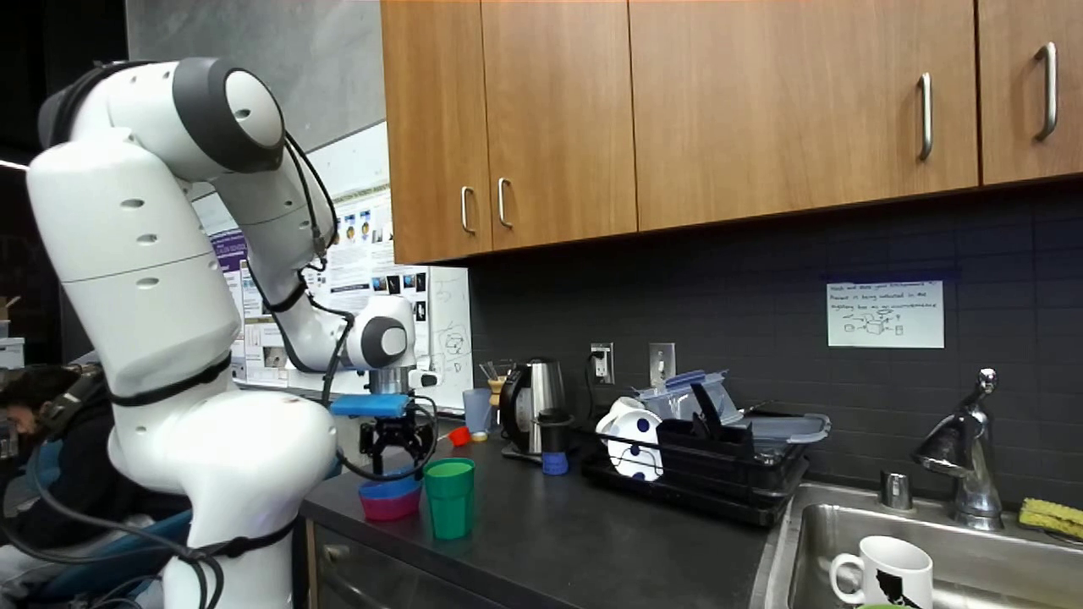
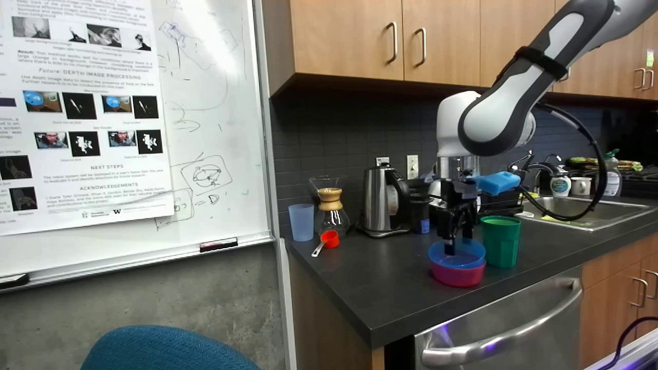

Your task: Put the blue bowl into the pink bowl

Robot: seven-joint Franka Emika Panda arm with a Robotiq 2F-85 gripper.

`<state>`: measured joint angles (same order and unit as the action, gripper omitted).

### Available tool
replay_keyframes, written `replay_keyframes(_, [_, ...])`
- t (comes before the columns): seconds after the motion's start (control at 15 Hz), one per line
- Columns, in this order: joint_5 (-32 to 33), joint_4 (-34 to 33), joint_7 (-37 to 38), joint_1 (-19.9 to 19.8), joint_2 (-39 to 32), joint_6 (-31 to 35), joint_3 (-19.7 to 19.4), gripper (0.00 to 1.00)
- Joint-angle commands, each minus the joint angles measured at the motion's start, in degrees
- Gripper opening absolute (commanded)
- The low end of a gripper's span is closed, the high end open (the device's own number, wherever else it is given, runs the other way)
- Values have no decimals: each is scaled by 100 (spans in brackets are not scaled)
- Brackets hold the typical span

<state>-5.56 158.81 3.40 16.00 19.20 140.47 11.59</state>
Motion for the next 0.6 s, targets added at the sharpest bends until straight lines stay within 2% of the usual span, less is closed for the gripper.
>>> replay_keyframes(0.0, [-155, 110, -145, 122, 308, -64, 17, 100])
replay_keyframes(0.53, [-48, 29, -12, 213, 557, -232, 197, 100])
